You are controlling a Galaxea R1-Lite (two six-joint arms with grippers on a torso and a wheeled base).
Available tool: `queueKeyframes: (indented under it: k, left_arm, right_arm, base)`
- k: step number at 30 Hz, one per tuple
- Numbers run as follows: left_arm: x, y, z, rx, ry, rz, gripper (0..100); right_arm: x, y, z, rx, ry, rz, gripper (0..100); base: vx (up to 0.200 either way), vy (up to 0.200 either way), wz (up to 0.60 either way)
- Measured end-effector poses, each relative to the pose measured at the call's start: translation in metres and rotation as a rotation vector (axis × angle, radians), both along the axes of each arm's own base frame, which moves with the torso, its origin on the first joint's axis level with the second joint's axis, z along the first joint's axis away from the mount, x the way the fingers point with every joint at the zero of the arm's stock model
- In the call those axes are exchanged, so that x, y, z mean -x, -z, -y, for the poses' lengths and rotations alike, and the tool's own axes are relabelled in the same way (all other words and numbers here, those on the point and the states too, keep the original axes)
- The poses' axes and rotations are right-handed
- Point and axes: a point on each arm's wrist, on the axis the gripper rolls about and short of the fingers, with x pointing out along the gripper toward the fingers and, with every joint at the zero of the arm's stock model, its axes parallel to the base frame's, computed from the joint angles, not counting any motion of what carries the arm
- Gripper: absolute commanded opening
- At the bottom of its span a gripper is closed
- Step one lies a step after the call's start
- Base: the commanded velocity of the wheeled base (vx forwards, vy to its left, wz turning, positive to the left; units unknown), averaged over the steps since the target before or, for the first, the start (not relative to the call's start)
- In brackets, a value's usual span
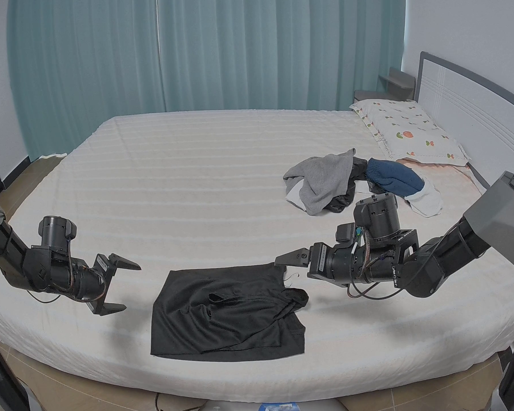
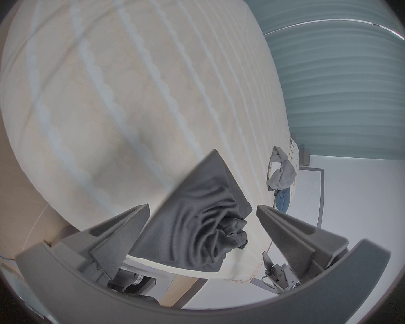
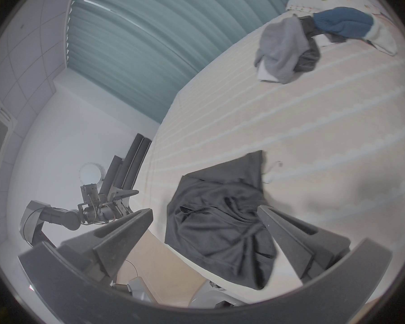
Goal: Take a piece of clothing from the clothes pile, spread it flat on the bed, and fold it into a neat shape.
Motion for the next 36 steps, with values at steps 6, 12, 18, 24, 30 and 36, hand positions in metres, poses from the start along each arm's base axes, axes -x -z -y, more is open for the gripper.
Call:
queueKeyframes:
  k: [6, 12, 18, 24, 30, 36]
  left_arm:
    - [0.008, 0.003, 0.001, 0.001, -0.005, 0.001, 100]
    - [0.017, 0.006, 0.002, -0.004, -0.006, 0.008, 100]
    - [0.021, 0.006, 0.003, -0.012, -0.005, 0.033, 100]
    - [0.021, 0.006, 0.004, -0.012, -0.005, 0.034, 100]
    - [0.021, 0.006, 0.004, -0.011, -0.005, 0.036, 100]
    - [0.02, 0.005, 0.004, -0.012, -0.004, 0.039, 100]
  right_arm:
    - [-0.004, -0.001, -0.008, 0.02, -0.04, 0.016, 100]
    - [-0.005, 0.007, -0.011, 0.03, -0.05, 0.002, 100]
    - [-0.001, 0.016, -0.02, 0.064, -0.068, -0.042, 100]
    - [0.005, 0.028, -0.032, 0.145, -0.078, -0.076, 100]
    - [0.005, 0.037, -0.033, 0.274, -0.091, -0.025, 100]
    - [0.002, 0.04, -0.033, 0.32, -0.12, 0.011, 100]
  base:
    - [0.0, 0.2, 0.0]
    - [0.0, 0.033, 0.0]
    - [0.0, 0.0, 0.0]
    - [0.0, 0.0, 0.0]
    - [0.0, 0.0, 0.0]
    - [0.0, 0.0, 0.0]
